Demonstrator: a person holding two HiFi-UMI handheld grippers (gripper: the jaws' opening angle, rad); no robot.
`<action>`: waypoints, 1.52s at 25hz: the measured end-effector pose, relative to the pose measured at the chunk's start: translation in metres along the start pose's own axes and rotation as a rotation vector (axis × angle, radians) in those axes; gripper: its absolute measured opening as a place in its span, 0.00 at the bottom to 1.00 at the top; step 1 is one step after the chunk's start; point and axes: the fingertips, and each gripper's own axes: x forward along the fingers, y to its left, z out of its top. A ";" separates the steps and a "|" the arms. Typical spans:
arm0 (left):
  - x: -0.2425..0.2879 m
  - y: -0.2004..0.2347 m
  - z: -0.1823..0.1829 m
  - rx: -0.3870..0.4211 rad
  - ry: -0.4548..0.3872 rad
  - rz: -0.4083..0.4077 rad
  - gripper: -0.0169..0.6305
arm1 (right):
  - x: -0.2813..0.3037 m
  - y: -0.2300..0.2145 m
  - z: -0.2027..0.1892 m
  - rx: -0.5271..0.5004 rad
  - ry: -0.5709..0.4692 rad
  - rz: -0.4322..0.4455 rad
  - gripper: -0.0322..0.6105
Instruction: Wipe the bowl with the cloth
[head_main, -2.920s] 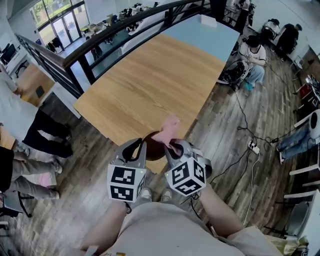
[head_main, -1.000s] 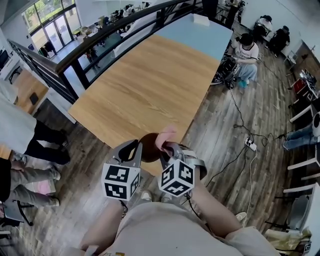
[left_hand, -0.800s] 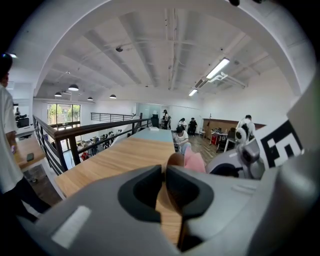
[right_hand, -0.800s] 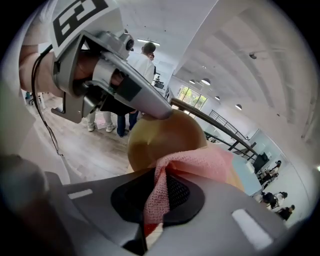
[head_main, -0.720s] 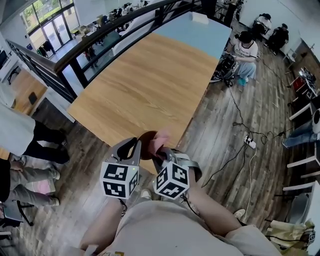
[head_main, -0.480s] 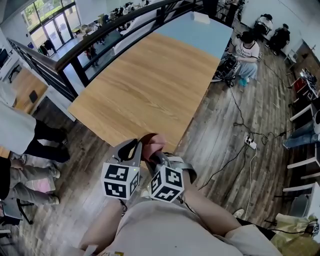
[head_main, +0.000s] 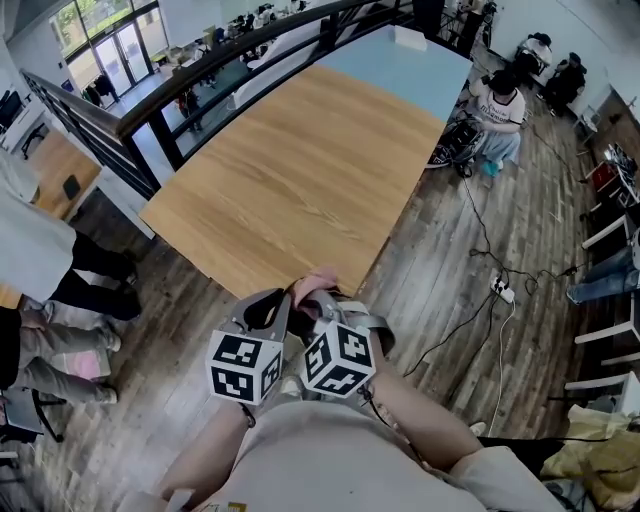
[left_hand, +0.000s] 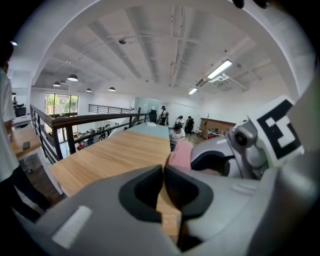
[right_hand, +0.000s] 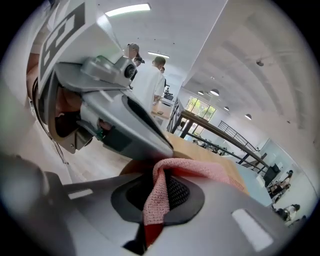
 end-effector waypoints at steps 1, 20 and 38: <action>0.000 0.000 -0.001 0.000 0.001 -0.001 0.05 | -0.002 -0.005 0.001 0.010 -0.009 -0.016 0.07; -0.003 0.001 0.016 0.092 -0.014 0.023 0.05 | -0.057 -0.054 0.000 0.309 -0.152 -0.057 0.07; -0.004 -0.058 0.032 0.444 -0.017 -0.098 0.05 | -0.072 -0.070 0.061 0.195 -0.237 -0.020 0.07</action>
